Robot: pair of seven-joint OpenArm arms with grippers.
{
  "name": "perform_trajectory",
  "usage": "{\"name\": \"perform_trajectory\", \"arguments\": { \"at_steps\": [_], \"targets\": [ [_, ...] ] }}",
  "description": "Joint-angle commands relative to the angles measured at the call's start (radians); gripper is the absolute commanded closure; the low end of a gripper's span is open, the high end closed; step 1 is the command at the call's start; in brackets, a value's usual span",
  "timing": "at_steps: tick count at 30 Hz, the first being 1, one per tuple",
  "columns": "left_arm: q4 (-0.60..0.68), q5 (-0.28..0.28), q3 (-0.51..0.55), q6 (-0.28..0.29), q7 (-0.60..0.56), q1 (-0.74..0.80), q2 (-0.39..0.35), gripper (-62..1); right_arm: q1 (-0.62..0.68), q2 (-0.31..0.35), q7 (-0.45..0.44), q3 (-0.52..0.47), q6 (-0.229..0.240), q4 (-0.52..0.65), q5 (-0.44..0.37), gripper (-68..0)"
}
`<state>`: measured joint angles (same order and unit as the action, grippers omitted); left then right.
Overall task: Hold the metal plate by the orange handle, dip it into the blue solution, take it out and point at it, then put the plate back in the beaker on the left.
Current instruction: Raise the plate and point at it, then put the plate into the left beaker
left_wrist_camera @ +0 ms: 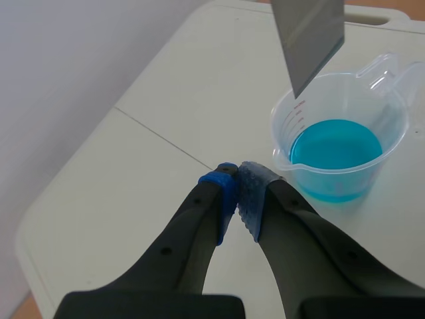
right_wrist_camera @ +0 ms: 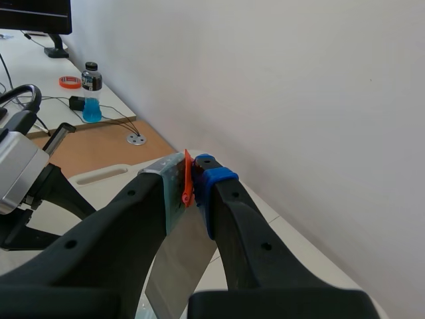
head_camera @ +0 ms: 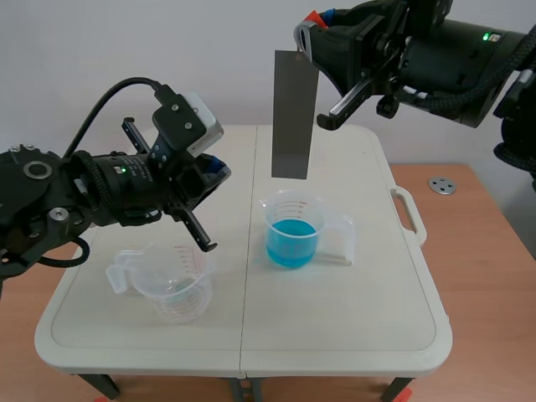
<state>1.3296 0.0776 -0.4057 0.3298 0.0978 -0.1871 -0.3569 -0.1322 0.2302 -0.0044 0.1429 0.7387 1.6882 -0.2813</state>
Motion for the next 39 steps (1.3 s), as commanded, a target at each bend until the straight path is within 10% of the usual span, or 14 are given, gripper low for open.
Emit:
{"name": "perform_trajectory", "arguments": {
  "at_steps": [1, 18, 39],
  "targets": [
    [0.05, -0.024, 0.007, -0.009, -0.012, 0.026, -0.05, -1.5, -0.014, 0.01, -0.012, -0.014, 0.007, 0.022, -0.019, -1.3],
    [0.314, -0.254, 0.389, -0.032, -0.074, 0.506, -0.364, -1.5, -0.015, 0.01, -0.012, -0.013, 0.007, 0.022, -0.026, -1.3],
    [0.34, -0.276, 0.812, -0.032, -0.214, 1.214, -0.369, -1.5, -0.052, 0.007, -0.013, 0.092, 0.007, 0.022, -0.045, -1.3]
  ]
}}
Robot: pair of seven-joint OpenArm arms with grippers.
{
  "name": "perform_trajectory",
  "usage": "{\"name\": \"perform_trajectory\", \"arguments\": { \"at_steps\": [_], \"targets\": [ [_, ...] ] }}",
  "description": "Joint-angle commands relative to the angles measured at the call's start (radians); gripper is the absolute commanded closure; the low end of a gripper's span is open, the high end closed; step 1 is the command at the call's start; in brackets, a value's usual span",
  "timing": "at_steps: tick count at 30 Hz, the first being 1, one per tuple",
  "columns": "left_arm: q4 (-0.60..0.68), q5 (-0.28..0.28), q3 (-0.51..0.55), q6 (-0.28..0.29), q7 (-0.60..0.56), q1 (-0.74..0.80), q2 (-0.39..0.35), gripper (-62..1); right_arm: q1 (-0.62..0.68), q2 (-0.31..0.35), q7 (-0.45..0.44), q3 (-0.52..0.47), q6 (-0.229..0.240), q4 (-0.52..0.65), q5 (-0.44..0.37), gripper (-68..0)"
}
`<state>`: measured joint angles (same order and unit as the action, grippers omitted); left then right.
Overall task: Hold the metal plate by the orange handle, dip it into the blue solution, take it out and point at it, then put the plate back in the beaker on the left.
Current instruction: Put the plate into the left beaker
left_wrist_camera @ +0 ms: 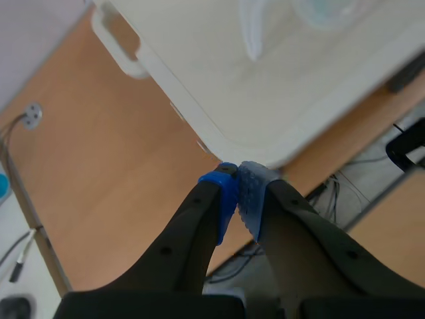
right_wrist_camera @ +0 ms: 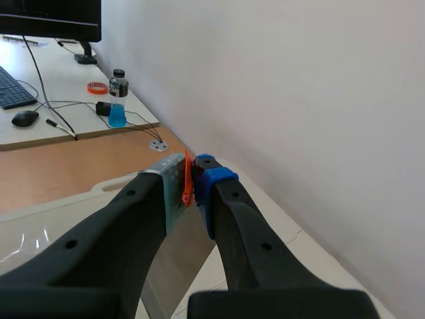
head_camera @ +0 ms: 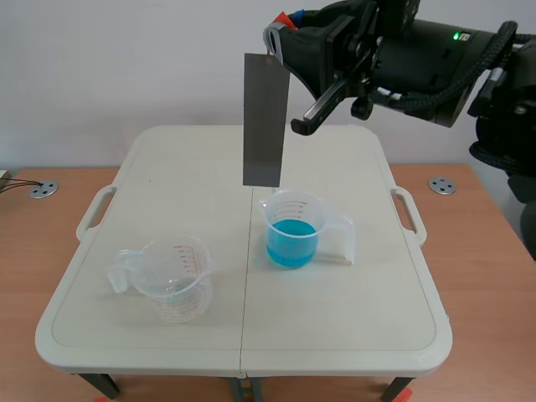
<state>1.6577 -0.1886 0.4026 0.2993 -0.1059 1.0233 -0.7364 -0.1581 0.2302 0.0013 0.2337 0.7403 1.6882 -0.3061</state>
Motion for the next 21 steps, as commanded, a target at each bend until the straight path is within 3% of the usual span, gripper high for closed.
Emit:
{"name": "perform_trajectory", "arguments": {
  "at_steps": [1, 5, 17, 21],
  "targets": [
    [0.011, -0.01, 0.004, -0.002, -0.011, 0.027, 0.013, -1.5, -0.029, 0.004, -0.018, 0.008, 0.005, 0.022, -0.02, -1.3],
    [0.01, -0.005, 0.003, -0.002, -0.01, 0.092, 0.039, -1.5, -0.037, -0.011, -0.011, 0.039, 0.005, 0.022, -0.019, -1.3],
    [0.003, 0.13, 0.003, 0.002, -0.009, 0.179, 0.132, -1.5, -0.043, -0.056, 0.002, 0.15, 0.005, 0.022, -0.013, -1.3],
    [-0.012, 0.135, 0.002, 0.003, -0.01, 0.179, 0.138, -1.5, -0.045, -0.06, 0.004, 0.195, 0.005, 0.022, -0.012, -1.3]
  ]
}}
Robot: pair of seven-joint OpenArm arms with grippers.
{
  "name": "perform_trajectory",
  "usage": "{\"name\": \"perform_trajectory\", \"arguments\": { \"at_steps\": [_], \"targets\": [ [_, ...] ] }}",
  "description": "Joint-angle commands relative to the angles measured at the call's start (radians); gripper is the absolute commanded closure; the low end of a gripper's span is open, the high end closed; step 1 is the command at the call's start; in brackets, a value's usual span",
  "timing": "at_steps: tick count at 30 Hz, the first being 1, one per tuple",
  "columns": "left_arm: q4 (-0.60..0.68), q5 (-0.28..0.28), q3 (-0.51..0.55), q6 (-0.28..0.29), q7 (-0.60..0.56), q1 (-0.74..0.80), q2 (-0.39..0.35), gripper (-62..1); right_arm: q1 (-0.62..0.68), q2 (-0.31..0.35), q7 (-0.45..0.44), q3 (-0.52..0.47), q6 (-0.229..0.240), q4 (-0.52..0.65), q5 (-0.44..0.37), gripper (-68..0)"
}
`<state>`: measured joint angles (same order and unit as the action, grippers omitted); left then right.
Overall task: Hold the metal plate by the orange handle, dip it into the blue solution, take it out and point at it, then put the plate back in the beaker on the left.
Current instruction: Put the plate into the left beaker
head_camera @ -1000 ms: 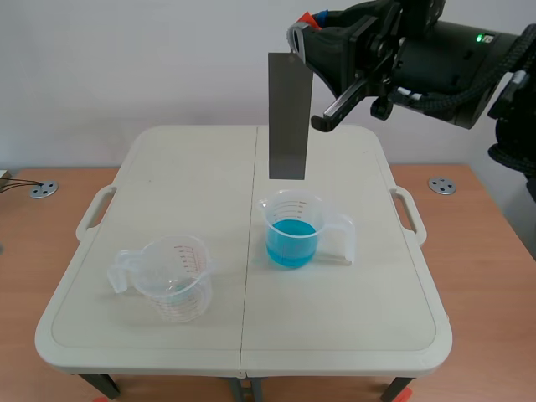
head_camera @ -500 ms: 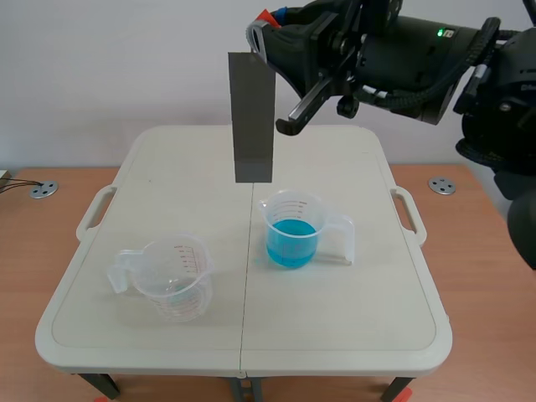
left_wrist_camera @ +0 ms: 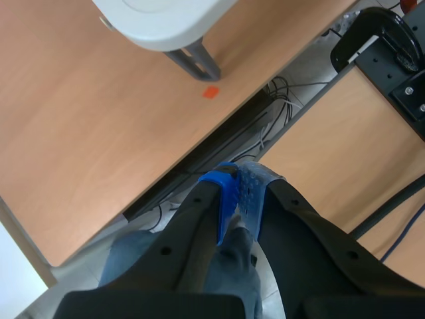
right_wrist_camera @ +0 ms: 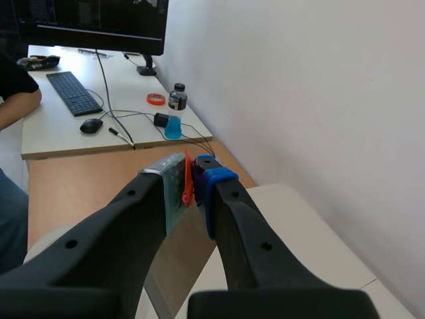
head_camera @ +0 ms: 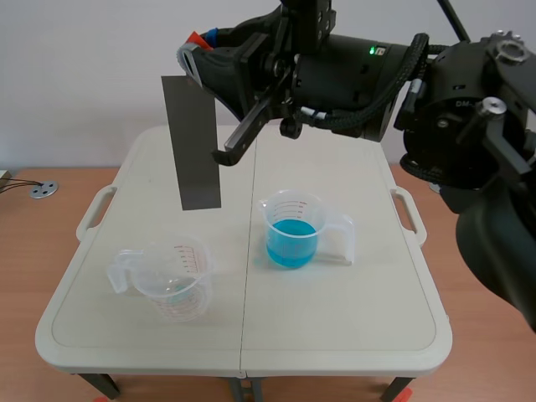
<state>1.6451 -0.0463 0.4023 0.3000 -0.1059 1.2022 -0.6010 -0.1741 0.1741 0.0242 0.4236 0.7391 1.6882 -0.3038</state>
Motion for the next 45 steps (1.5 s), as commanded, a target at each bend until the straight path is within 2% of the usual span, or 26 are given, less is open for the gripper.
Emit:
{"name": "perform_trajectory", "arguments": {
  "at_steps": [1, 16, 21, 34, 37, 45],
  "targets": [
    [-0.005, -0.008, 0.002, 0.003, -0.01, 0.0, 0.003, -1.5, -0.029, -0.006, -0.018, 0.017, 0.006, 0.022, -0.014, -1.3],
    [-0.016, -0.009, 0.002, 0.009, -0.011, -0.001, 0.003, -1.5, -0.028, -0.064, 0.024, 0.122, 0.006, 0.022, -0.007, -1.3],
    [-0.016, -0.009, 0.001, 0.009, -0.011, -0.003, 0.003, -1.5, -0.028, -0.073, 0.026, 0.145, -0.012, 0.022, 0.008, -1.3],
    [-0.016, -0.009, 0.001, 0.009, -0.011, -0.003, 0.003, -1.5, -0.028, -0.084, 0.031, 0.156, -0.018, 0.021, 0.012, -1.3],
    [-0.016, -0.009, 0.001, 0.009, -0.011, -0.003, 0.003, -1.5, -0.027, -0.083, 0.038, 0.164, -0.043, 0.02, 0.012, -1.3],
    [-0.016, -0.009, 0.001, 0.009, -0.01, -0.003, 0.003, -1.5, -0.025, -0.083, 0.037, 0.165, -0.043, 0.005, 0.012, -1.3]
  ]
}}
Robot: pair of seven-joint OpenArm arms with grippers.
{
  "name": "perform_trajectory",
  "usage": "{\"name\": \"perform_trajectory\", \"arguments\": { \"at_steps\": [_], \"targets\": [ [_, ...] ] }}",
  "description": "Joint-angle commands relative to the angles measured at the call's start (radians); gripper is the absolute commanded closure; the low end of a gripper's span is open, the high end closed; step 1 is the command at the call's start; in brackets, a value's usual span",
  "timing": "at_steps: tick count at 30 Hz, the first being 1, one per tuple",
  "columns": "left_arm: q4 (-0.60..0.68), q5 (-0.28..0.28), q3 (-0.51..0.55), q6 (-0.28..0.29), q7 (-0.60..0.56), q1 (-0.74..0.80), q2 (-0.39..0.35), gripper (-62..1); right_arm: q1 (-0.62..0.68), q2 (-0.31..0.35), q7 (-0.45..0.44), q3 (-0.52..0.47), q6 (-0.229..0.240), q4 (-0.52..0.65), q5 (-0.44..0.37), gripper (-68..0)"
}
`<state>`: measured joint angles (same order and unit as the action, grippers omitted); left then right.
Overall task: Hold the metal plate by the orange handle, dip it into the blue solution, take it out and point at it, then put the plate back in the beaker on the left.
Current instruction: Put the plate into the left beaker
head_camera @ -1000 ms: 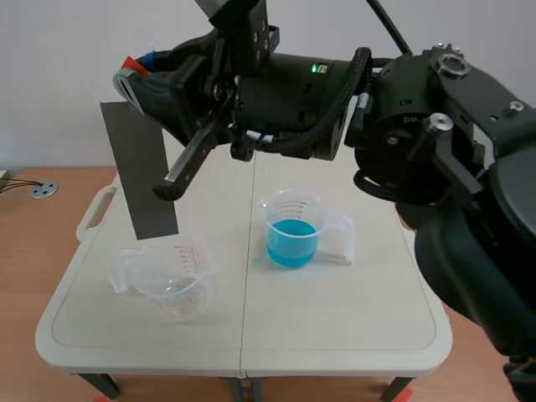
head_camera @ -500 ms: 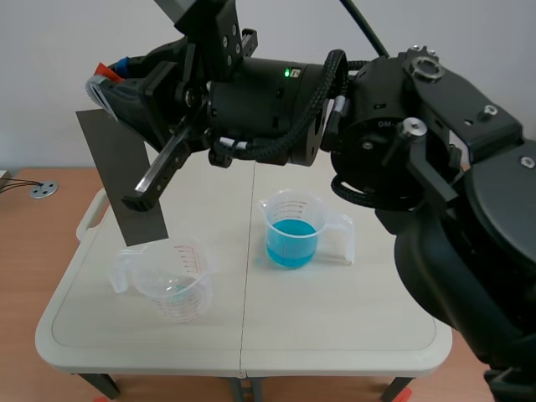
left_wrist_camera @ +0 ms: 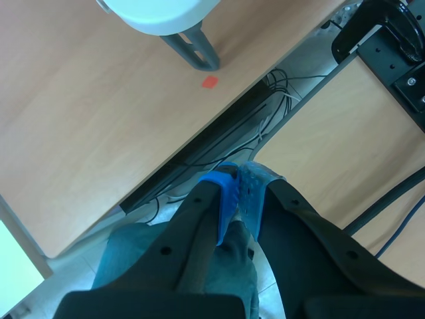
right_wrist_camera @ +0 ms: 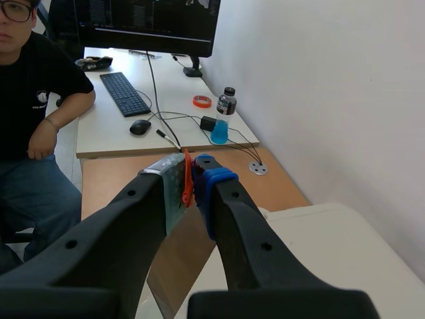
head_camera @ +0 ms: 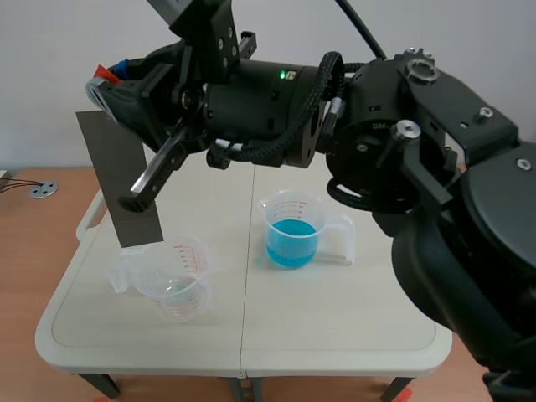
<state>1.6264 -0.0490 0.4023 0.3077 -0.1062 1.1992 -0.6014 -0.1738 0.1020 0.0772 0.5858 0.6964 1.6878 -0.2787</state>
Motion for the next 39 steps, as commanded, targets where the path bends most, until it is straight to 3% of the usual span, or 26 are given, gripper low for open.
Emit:
{"name": "perform_trajectory", "arguments": {
  "at_steps": [1, 20, 39],
  "targets": [
    [0.003, -0.006, 0.001, 0.002, -0.01, 0.0, 0.003, -1.5, -0.026, -0.011, -0.016, 0.003, 0.0, 0.0, -0.013, -1.3],
    [0.002, -0.006, 0.0, 0.002, -0.01, 0.0, 0.003, -1.5, -0.026, -0.011, -0.047, 0.003, 0.0, -0.109, -0.011, -1.3],
    [0.002, -0.006, 0.0, 0.002, -0.01, 0.0, 0.003, -1.5, -0.026, -0.011, -0.183, 0.005, 0.0, -0.274, 0.07, -1.3]
  ]
}}
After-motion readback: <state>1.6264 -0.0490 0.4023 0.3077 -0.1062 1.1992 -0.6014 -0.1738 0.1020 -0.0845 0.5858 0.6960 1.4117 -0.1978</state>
